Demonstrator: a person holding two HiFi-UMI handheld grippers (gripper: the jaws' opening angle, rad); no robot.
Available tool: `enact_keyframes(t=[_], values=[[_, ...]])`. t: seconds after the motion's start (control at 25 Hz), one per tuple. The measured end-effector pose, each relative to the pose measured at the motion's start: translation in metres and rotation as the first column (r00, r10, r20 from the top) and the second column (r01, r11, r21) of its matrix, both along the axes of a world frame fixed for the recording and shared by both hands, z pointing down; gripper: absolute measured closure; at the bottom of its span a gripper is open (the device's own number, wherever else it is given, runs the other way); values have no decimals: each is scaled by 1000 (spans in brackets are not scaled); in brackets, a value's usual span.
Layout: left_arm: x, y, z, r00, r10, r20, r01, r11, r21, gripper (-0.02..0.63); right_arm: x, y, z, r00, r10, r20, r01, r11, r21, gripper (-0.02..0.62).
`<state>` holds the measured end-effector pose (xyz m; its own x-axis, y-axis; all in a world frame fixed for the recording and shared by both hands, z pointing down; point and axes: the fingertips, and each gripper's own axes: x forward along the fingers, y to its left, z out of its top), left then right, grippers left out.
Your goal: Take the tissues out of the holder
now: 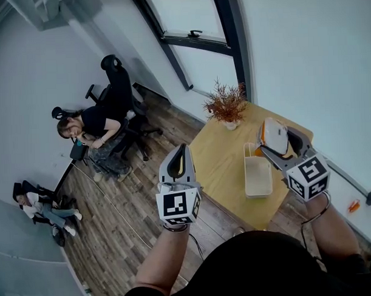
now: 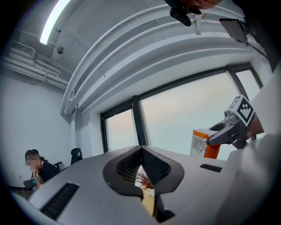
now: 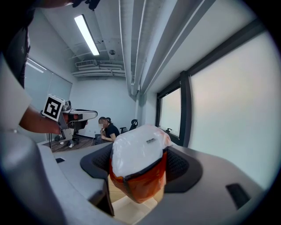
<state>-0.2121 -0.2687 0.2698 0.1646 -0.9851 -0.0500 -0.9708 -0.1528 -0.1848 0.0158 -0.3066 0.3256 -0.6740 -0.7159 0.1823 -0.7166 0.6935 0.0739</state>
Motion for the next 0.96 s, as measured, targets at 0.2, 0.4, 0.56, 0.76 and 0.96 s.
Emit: enact_keyframes(t=[0.2,0.4,0.56,0.76,0.96], values=[[4,0,6,1000,10,8,-10,1000,-18,601,1,2,5,1000,0,0,0,1000,-9,259],[5,1,9,1000,10,10,-10,1000,-23,601,3,1,9,1000,1,9,-1,1000,-17,259],[2,1,9,1000,6,7,-6,1000,-25,601,0,1,9,1000,1,8,-1,1000,-18,259],[0,0,9,1000,2,4,-2,1000,-26,601,-1,-2,10,1000,1,10,-1,1000,-23,259],[-3,-1,9,1000,-7,-1,7,1000,-24,601,-1,-4,11,1000,0,10,1,1000,-22,259]])
